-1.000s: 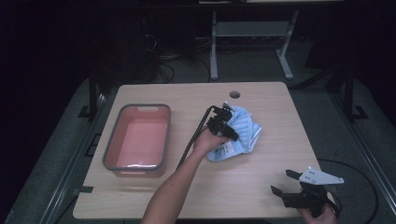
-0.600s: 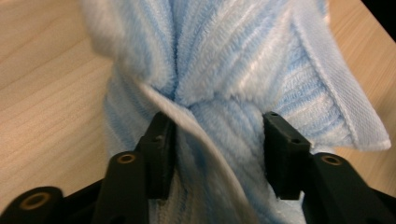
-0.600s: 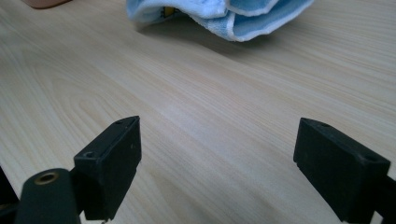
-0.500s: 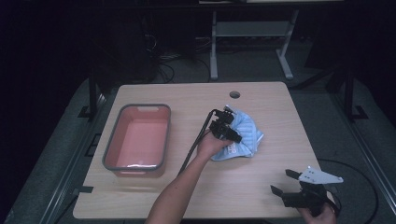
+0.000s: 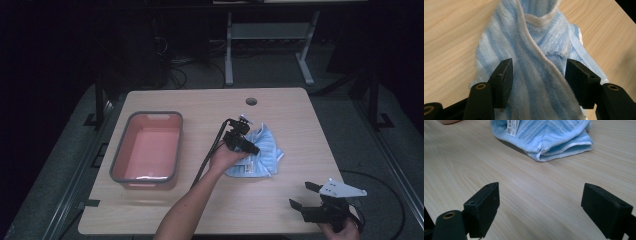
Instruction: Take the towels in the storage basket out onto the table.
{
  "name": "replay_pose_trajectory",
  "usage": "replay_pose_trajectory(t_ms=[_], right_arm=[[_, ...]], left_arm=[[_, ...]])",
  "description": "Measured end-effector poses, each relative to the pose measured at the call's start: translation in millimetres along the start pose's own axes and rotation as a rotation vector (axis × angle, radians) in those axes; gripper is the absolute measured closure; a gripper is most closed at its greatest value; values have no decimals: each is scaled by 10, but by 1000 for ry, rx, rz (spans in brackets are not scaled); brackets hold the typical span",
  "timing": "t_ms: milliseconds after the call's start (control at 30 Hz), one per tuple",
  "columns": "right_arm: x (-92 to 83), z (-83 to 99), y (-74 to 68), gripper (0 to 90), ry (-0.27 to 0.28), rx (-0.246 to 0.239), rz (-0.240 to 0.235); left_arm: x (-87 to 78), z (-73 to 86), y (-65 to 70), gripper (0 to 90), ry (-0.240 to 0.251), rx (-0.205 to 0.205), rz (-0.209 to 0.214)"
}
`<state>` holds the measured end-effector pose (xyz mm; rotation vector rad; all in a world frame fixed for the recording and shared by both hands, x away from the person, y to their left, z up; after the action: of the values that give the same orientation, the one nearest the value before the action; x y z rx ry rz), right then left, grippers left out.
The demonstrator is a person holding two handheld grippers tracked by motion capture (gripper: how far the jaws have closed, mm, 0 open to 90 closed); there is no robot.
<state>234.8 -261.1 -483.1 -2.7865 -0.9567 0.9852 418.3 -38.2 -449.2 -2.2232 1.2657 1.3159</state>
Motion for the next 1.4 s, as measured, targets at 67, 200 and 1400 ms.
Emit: replay_pose_trajectory(t_ms=[67,200,1400], right_arm=[[3,4,-4,145,-5,3,0],[2,7,4,146,-6,2,3],[36,2,10,145,-23,-8,10]], left_arm=[[-18,10,3,380,15,-10,8],[-64,31,-7,361,28,-7,11],[-590,380,-83,267,116,-9,1]])
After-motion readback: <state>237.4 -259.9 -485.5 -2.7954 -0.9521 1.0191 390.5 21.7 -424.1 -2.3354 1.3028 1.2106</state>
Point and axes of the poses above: each handheld gripper's, and its own axes: x roughly forward along the jaws, z roughly out of its underside, y roughly to its right, the point moved 4 cm from there along x, roughly forward along the jaws, and after that the axes turned 10 degrees about x, right-handed, at the moved point
